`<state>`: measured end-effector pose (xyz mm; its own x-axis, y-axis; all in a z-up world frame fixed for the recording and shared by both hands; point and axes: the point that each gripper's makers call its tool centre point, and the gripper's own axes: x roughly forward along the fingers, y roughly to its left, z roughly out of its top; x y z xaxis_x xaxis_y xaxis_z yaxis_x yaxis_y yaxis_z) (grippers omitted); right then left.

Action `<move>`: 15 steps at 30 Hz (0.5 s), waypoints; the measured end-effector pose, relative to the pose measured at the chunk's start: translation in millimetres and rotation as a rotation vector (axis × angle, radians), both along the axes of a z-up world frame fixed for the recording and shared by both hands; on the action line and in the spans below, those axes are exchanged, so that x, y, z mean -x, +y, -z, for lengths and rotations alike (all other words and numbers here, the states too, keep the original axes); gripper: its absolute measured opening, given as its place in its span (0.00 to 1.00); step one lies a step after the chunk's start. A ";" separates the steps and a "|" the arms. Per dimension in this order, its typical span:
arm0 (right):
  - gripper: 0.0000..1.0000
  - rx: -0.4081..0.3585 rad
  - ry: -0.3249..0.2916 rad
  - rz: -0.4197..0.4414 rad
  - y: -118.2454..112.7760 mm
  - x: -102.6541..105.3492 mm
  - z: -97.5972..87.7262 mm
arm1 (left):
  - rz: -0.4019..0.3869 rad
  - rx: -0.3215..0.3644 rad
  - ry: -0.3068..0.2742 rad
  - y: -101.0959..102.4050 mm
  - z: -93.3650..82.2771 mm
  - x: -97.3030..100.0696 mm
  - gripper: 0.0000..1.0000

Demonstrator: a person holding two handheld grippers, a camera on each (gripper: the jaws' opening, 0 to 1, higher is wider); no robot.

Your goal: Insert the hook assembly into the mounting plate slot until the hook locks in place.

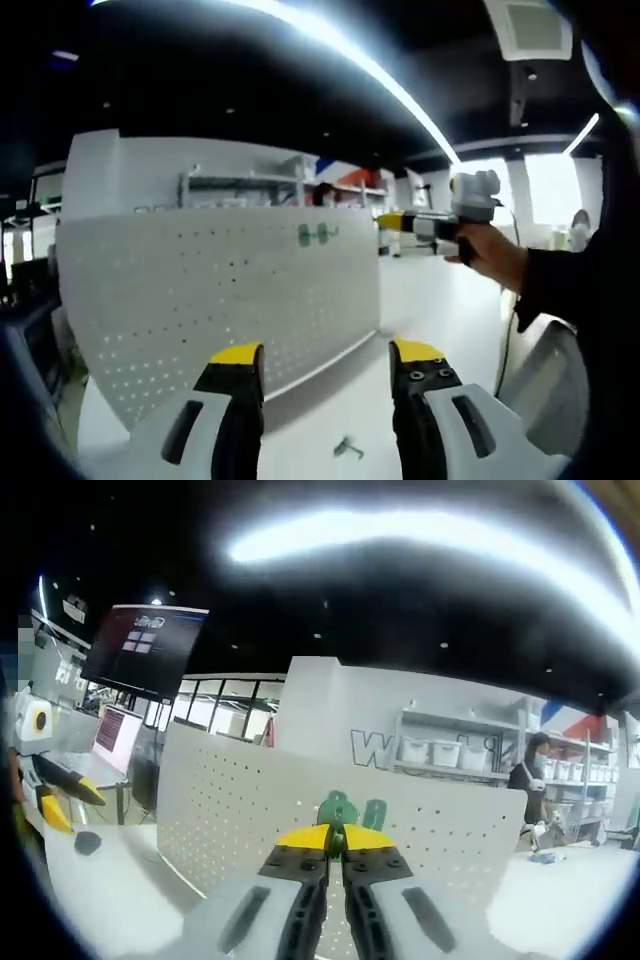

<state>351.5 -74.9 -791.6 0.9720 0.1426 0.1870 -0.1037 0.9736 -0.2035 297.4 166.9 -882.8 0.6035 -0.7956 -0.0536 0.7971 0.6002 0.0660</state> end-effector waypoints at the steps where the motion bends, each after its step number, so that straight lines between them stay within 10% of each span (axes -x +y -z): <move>1: 0.01 -0.001 -0.004 0.008 -3.3 -1.7 -2.1 | 0.001 -0.001 0.002 0.1 1.0 0.1 0.51; 15: 0.01 -0.011 -0.032 0.098 -43.5 -35.5 -16.8 | 0.000 -0.003 0.017 4.4 7.4 -1.7 0.50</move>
<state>387.0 -118.4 -774.9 0.9747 0.0452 0.2191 -0.0017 0.9809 -0.1946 299.1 171.2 -890.2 0.6027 -0.7952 -0.0662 0.7980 0.6002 0.0547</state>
